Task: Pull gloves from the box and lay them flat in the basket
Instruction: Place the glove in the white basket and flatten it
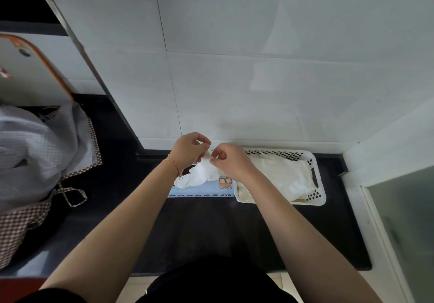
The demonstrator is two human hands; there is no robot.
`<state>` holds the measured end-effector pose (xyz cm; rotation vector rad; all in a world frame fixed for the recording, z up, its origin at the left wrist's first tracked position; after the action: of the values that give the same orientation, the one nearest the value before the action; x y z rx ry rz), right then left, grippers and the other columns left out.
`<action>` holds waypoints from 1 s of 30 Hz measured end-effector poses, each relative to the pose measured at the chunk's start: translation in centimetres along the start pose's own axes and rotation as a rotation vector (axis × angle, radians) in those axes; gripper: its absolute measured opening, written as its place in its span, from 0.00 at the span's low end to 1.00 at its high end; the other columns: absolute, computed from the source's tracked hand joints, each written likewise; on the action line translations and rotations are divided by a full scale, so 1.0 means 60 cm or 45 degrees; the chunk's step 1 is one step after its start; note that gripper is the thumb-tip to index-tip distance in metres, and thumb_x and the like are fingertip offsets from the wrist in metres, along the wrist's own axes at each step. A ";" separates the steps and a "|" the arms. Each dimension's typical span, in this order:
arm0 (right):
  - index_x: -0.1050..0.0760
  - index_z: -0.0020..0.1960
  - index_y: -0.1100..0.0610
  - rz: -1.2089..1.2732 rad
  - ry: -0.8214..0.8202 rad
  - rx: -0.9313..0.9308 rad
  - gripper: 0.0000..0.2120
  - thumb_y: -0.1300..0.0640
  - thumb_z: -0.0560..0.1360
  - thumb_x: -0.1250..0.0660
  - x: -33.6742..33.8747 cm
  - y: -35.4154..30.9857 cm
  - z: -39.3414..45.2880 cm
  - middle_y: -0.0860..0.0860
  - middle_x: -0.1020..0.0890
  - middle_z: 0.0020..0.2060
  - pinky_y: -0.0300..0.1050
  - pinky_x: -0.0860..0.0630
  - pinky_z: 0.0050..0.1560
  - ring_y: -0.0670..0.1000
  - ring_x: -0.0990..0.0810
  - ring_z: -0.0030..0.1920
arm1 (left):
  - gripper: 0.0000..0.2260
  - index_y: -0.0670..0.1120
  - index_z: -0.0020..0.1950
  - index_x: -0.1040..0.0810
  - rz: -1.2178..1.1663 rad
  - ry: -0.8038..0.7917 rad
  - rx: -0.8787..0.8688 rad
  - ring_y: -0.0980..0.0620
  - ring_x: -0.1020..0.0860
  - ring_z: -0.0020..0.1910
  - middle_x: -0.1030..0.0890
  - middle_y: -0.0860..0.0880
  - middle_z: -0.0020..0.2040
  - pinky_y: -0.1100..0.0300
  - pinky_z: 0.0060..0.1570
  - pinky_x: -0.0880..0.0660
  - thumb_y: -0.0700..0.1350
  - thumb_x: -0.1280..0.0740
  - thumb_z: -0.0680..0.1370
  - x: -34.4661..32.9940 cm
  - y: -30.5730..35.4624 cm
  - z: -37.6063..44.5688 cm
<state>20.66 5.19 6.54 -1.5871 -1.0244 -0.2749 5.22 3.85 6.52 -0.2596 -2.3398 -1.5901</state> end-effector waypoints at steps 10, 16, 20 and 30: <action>0.24 0.46 0.56 0.215 0.212 -0.088 0.03 0.57 0.77 0.33 0.026 0.011 -0.001 0.45 0.24 0.36 0.41 0.30 0.40 0.46 0.26 0.37 | 0.07 0.50 0.47 0.22 0.454 0.152 -0.009 0.54 0.25 0.32 0.21 0.50 0.38 0.62 0.32 0.31 0.41 0.38 0.79 0.035 -0.047 0.014; 0.26 0.49 0.57 0.372 0.386 -0.067 0.05 0.63 0.77 0.40 0.065 -0.014 -0.003 0.45 0.26 0.37 0.35 0.33 0.33 0.44 0.29 0.35 | 0.10 0.48 0.51 0.21 0.662 0.174 0.046 0.52 0.25 0.34 0.22 0.52 0.38 0.61 0.33 0.29 0.40 0.40 0.79 0.040 -0.077 0.017; 0.29 0.44 0.57 0.456 0.380 -0.013 0.05 0.60 0.79 0.40 0.096 -0.044 -0.010 0.46 0.29 0.33 0.36 0.36 0.32 0.45 0.32 0.33 | 0.11 0.48 0.60 0.24 0.685 0.040 0.103 0.49 0.23 0.44 0.21 0.48 0.53 0.59 0.44 0.26 0.43 0.37 0.78 0.035 -0.079 0.022; 0.27 0.40 0.63 0.407 0.352 0.044 0.10 0.58 0.76 0.36 0.137 -0.045 -0.033 0.45 0.30 0.29 0.34 0.36 0.30 0.43 0.33 0.30 | 0.15 0.46 0.52 0.19 0.125 -0.395 -0.245 0.51 0.22 0.45 0.19 0.53 0.46 0.55 0.49 0.27 0.53 0.27 0.71 -0.048 0.038 0.010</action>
<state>24.23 7.05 14.44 -1.6019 -0.5516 -0.2462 8.54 5.29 7.36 -0.6989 -2.3465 -1.8390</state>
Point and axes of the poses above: each hand's wrist, its own z-axis towards the middle knuckle, its own x-axis out of the back of the hand, y = z × x, the point moved 2 cm from there along z, towards the middle knuckle
